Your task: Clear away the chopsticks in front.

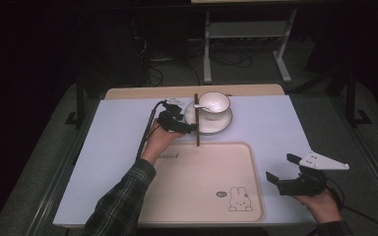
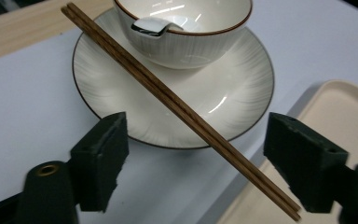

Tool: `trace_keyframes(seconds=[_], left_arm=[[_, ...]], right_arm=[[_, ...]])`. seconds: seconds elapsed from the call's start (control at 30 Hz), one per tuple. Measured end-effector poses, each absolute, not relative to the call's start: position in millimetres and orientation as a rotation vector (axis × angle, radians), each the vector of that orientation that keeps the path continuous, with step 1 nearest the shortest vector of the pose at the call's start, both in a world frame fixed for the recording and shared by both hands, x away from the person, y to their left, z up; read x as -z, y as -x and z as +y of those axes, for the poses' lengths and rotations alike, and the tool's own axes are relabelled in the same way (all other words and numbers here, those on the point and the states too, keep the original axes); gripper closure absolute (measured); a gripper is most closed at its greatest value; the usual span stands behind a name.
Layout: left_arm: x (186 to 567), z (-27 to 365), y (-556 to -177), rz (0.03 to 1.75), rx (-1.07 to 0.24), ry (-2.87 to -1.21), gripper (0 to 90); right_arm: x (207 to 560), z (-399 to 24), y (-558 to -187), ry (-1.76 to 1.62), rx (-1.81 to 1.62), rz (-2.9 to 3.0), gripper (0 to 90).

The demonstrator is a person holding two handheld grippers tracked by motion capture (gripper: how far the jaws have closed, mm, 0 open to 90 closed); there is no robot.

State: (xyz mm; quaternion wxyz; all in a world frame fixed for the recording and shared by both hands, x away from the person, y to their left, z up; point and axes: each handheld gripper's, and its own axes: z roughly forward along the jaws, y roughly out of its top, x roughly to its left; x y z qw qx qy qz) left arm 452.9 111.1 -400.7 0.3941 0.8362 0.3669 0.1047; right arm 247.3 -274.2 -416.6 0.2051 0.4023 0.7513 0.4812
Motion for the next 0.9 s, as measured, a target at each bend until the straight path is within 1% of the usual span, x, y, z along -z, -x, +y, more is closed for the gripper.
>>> trace_keyframes(seconds=[0.07,0.13,0.17,0.3,0.5,0.63,0.77,0.9], left_arm=[[401.8,106.9,-455.1,0.935,-0.273,-2.133,23.8],[403.4,100.1,-459.3,0.947,-0.288,-2.147,31.2],[405.0,94.9,-463.4,0.962,-0.293,-2.148,36.7],[410.2,87.6,-471.1,1.001,-0.278,-2.153,43.3],[421.3,79.4,-478.3,1.035,-0.293,-2.197,49.7],[427.6,79.4,-482.5,1.059,-0.286,-2.191,54.5],[429.7,79.6,-485.3,1.073,-0.305,-2.186,57.9],[429.8,81.9,-492.3,1.088,-0.318,-2.168,58.8]], right_arm=[[416.5,-274.3,-247.3,-1.122,-1.343,2.095,0.0],[416.3,-274.6,-247.1,-1.123,-1.347,2.092,0.0],[416.1,-275.3,-246.9,-1.123,-1.351,2.088,0.0],[416.0,-276.6,-246.3,-1.126,-1.359,2.087,0.0],[415.9,-276.7,-246.2,-1.126,-1.364,2.086,0.0],[415.3,-277.0,-245.9,-1.122,-1.367,2.083,0.0],[415.4,-277.5,-245.9,-1.127,-1.371,2.080,0.0],[415.4,-277.8,-245.8,-1.129,-1.374,2.078,0.0]])
